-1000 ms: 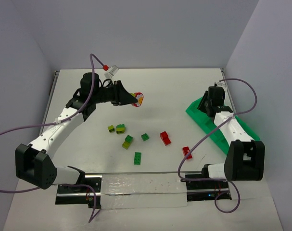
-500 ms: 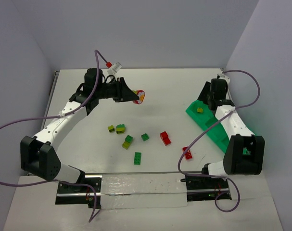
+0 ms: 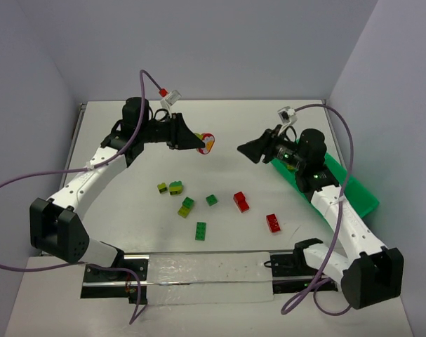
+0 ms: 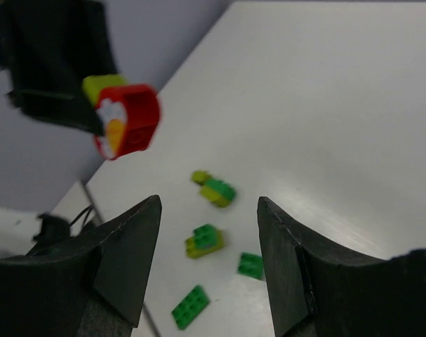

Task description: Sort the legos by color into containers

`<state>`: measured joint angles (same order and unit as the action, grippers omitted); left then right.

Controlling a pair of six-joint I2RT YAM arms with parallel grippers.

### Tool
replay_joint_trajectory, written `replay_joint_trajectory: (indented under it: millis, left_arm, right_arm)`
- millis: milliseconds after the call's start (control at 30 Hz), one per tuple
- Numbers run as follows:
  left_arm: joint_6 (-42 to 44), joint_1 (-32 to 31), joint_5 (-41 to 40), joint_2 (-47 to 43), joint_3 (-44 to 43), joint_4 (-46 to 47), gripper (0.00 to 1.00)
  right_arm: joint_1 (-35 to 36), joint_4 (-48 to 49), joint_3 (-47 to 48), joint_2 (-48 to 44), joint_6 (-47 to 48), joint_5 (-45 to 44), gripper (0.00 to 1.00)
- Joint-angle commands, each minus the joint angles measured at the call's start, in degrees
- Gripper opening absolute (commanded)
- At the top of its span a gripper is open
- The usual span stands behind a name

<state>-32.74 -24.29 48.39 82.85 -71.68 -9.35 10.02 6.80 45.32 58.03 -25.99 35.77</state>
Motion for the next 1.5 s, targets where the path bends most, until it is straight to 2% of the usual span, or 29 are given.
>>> replay_joint_trajectory:
  millis: [0,133,233,633,833,967,1067,1200,1233,1267,1300,1400,1467]
  left_arm:
    - [-1.24,-0.10,8.24,-1.91,0.41,6.82,0.00]
    - [-1.39,-0.40,9.85,-3.00,0.88,7.49,0.00]
    - [-1.94,-0.49,10.82,-3.53,1.41,7.87,0.00]
    - [-1.65,-2.38,11.40,-3.97,0.90,8.21,0.00]
    - [-1.72,-2.78,11.20,-4.17,1.01,8.30,0.00]
    - [-1.01,-2.78,10.77,-4.45,0.92,7.68,0.00]
    - [-0.60,-2.83,10.68,-4.48,0.69,7.22,0.00]
    - [-0.15,-2.78,10.52,-4.29,0.50,6.67,0.00]
    - [0.24,-2.78,10.19,-4.46,0.36,6.13,0.00]
    - [0.74,-2.78,9.71,-4.60,0.19,5.40,0.00]
    - [1.49,-2.78,8.62,-4.76,-0.17,4.14,0.19]
    - [4.53,-2.78,6.50,-5.44,-1.76,-0.27,0.99]
    - [6.95,-2.65,5.18,-5.86,-3.10,-2.35,0.99]
  right_arm:
    - [5.03,11.03,1.40,2.69,-5.39,13.08,0.65]
    - [6.35,23.27,2.10,6.97,-13.89,18.18,0.65]
    - [7.06,28.70,3.62,9.95,-17.43,21.47,0.66]
    - [10.57,27.60,10.48,16.63,-18.11,22.30,0.67]
    - [11.86,28.09,11.18,17.82,-18.83,23.11,0.61]
    - [12.74,28.53,10.75,18.70,-19.63,24.08,0.54]
    - [12.89,30.13,9.85,18.70,-20.47,24.05,0.42]
    - [12.90,31.14,9.60,18.70,-21.61,24.43,0.08]
    - [12.92,31.04,9.55,18.64,-21.65,24.62,0.02]
    - [12.86,30.87,9.47,18.55,-21.53,24.64,0.00]
    - [12.83,30.07,9.35,18.22,-21.04,24.48,0.00]
    - [12.82,25.08,9.35,16.93,-17.69,23.45,0.00]
    - [12.74,23.00,9.35,16.41,-15.39,23.03,0.00]
